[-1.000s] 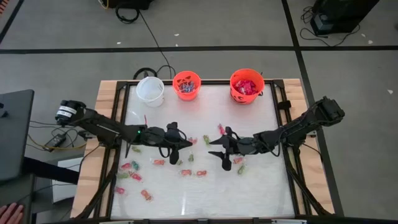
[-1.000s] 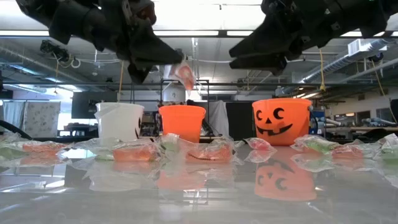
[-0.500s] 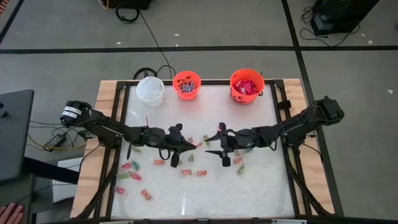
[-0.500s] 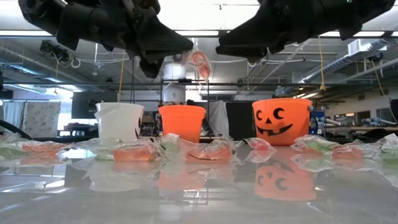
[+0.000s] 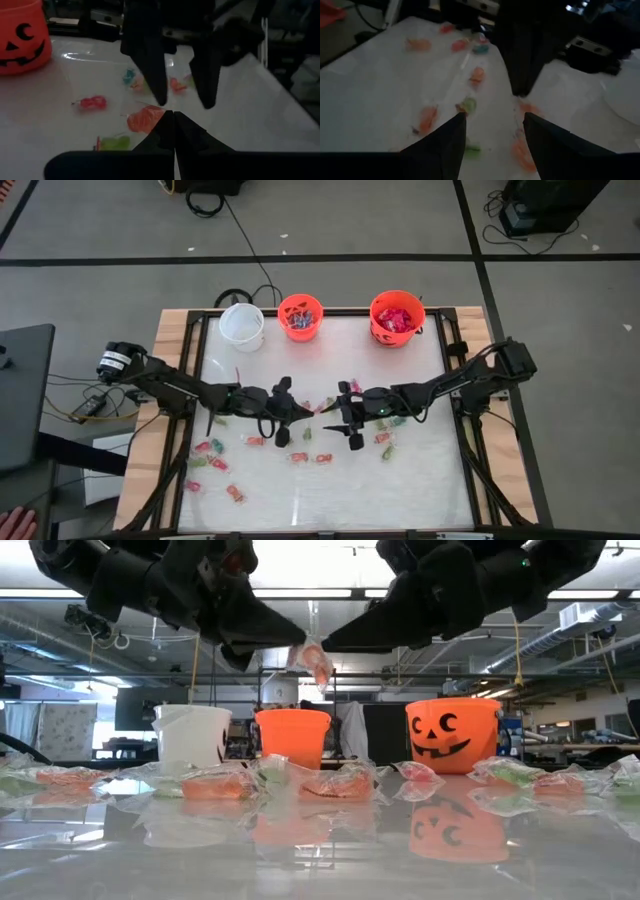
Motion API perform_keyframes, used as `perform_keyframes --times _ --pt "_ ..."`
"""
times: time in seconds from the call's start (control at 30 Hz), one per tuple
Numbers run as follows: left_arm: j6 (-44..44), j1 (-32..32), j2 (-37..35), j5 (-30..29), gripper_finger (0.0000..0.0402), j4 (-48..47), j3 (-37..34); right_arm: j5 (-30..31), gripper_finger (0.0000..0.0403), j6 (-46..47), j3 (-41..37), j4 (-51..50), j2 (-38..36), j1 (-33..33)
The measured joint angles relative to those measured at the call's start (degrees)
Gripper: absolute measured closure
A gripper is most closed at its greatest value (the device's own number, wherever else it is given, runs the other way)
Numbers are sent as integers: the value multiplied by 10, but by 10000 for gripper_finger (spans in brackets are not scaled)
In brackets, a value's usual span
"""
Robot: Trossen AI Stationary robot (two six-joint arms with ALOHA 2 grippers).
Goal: Sort candy by brand, put in halloween buckets
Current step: Put the orange gummy into the white bucket
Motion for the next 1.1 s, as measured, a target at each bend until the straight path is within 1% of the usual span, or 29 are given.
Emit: perform_keyframes --times 0.1,0.23,0.3,0.37,0.5,0.57,0.7,0.83,0.93,0.97,1.03,1.1 --pt "13 5 0 0 397 -12 0 3 204 -1 0 26 12 -6" --pt "17 5 0 10 397 -10 0 59 217 -14 0 38 14 -14" --pt "19 5 0 29 397 -11 0 63 219 -36 0 39 14 -21" --pt "20 5 0 42 397 -10 0 46 219 -45 0 44 15 -29" --pt "35 5 0 43 397 -11 -1 -26 218 -34 4 48 42 -42" --pt "35 5 0 41 397 -12 -1 -35 218 -35 14 47 61 -42" --pt "34 5 0 38 397 -15 -1 -30 227 -33 33 48 89 -41" --pt "33 5 0 20 397 -21 -1 -34 263 -21 36 42 86 -37" --pt "33 5 0 -6 397 -22 -1 -35 307 -7 36 36 76 -34" --pt "34 5 0 -22 397 -22 -1 -32 323 -2 36 31 74 -34" --pt "34 4 -7 -74 398 -39 -1 -15 356 25 36 14 69 -34" --pt "29 5 -29 -132 398 -83 -1 25 382 64 38 -8 67 -35"
